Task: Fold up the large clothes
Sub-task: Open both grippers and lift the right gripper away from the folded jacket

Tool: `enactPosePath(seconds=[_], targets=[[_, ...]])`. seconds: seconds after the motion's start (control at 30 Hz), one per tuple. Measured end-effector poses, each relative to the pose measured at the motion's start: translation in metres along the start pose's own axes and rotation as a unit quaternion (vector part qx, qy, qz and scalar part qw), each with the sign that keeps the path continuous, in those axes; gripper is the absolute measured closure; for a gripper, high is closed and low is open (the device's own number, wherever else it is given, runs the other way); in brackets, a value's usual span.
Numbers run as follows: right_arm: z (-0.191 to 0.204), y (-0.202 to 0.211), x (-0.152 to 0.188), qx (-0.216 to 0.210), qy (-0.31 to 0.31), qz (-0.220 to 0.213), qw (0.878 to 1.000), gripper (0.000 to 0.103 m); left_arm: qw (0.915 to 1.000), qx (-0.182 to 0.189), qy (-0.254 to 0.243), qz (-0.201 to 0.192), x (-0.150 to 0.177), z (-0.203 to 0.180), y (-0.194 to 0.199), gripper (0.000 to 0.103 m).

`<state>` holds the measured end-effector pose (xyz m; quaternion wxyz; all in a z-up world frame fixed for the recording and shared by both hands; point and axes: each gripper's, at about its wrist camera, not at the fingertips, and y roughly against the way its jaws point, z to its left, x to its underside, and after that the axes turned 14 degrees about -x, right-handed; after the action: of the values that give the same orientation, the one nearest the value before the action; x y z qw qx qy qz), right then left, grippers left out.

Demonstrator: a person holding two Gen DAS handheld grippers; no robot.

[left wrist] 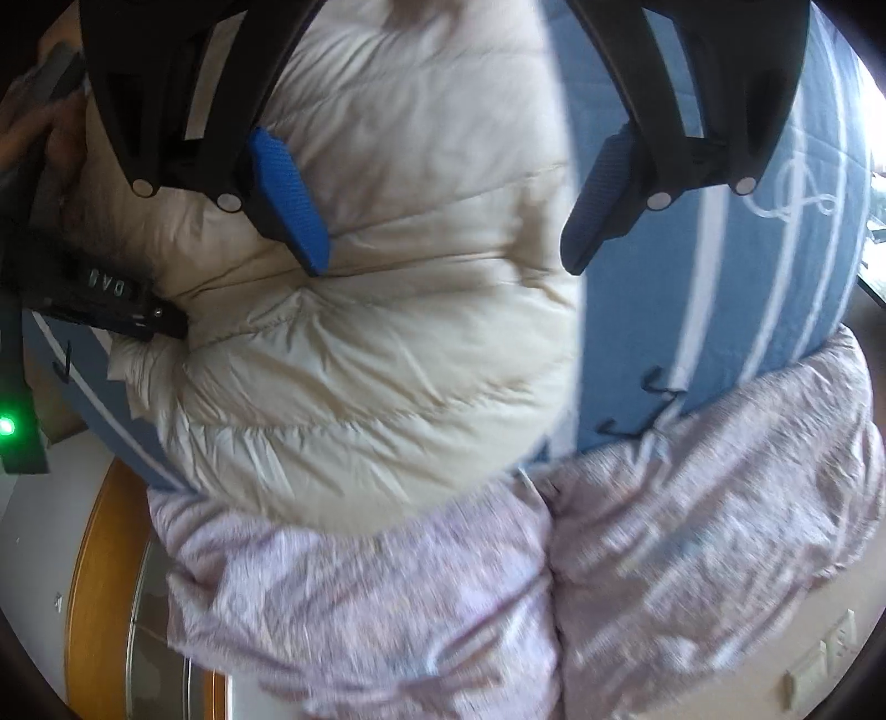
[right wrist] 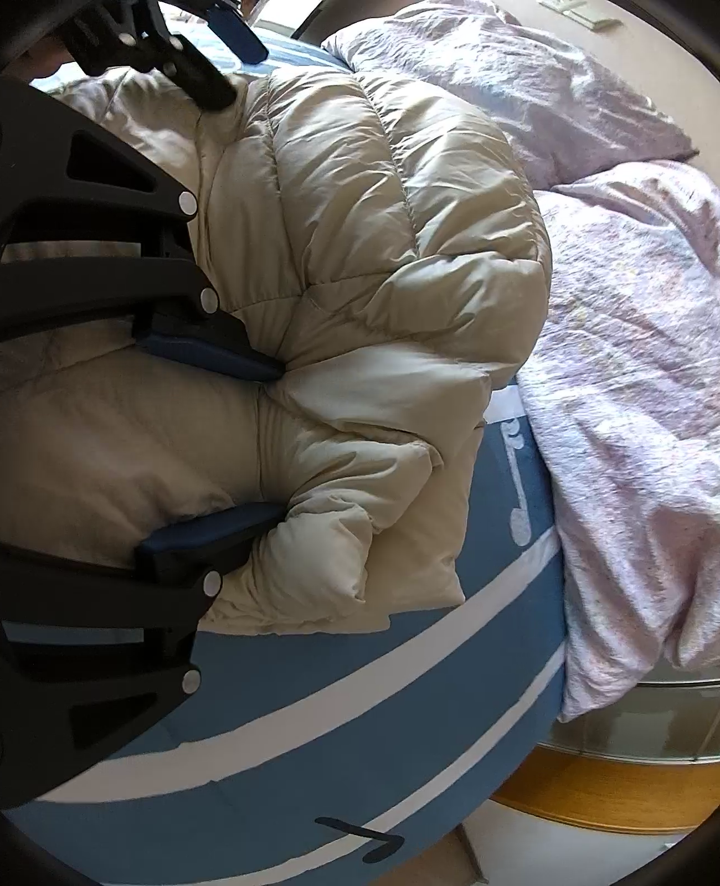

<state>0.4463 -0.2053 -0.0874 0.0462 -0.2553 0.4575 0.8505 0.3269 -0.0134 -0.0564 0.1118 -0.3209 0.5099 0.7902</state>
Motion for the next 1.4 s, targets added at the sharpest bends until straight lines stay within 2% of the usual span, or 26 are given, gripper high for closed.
enactPosePath(seconds=[0.07,0.13,0.2,0.27,0.4,0.5,0.67,0.97,1.07,1.13,1.17,1.2,1.23,1.3,1.4], targets=[[-0.001,0.01,-0.002,-0.015,-0.002,0.008,1.0,0.049,0.9999,-0.006,0.007,-0.005,0.001,0.011,0.003,0.017],[-0.003,0.026,-0.002,-0.039,-0.009,0.0,0.999,0.037,0.9999,-0.011,0.01,0.001,0.002,0.017,0.001,0.017],[-0.007,0.043,0.002,-0.048,-0.017,-0.019,0.999,0.012,0.9998,-0.011,0.009,0.014,0.004,0.02,-0.005,0.017],[-0.019,0.061,0.006,-0.061,-0.037,-0.031,0.997,0.007,0.9996,-0.01,0.009,0.023,0.008,0.019,-0.006,0.017],[-0.05,0.064,0.011,-0.105,-0.11,0.004,0.988,0.006,0.9995,-0.007,0.009,0.03,0.013,0.016,-0.007,0.018],[-0.064,0.052,0.019,-0.137,-0.158,0.051,0.976,0.006,0.9993,-0.004,0.013,0.036,0.015,0.016,-0.008,0.018],[-0.064,0.033,0.027,-0.147,-0.181,0.097,0.968,0.006,0.999,-0.002,0.019,0.041,0.018,0.016,-0.008,0.018],[-0.062,0.018,0.029,-0.174,-0.192,0.112,0.959,0.001,0.9989,-0.003,0.01,0.045,0.021,0.015,-0.009,0.018],[-0.061,0.012,0.032,-0.21,-0.203,0.112,0.95,0.001,0.9988,-0.001,0.009,0.048,0.021,0.015,-0.008,0.018],[-0.056,0.007,0.033,-0.223,-0.199,0.111,0.948,0.001,0.9988,0.001,0.008,0.049,0.021,0.016,-0.008,0.018],[-0.053,0.005,0.033,-0.223,-0.194,0.109,0.949,0.008,0.9987,0.001,0.01,0.049,0.021,0.017,-0.007,0.018],[-0.052,0.0,0.035,-0.232,-0.199,0.115,0.945,0.026,0.9987,0.002,0.014,0.05,0.02,0.018,-0.007,0.018],[-0.051,-0.003,0.036,-0.239,-0.207,0.115,0.942,0.032,0.9984,0.006,0.019,0.052,0.019,0.021,-0.006,0.019],[-0.049,-0.004,0.037,-0.25,-0.213,0.103,0.939,0.054,0.9974,0.02,0.036,0.06,0.017,0.029,-0.005,0.019],[-0.044,0.0,0.035,-0.245,-0.209,0.086,0.943,0.069,0.9954,0.032,0.062,0.065,0.012,0.047,-0.004,0.019]])
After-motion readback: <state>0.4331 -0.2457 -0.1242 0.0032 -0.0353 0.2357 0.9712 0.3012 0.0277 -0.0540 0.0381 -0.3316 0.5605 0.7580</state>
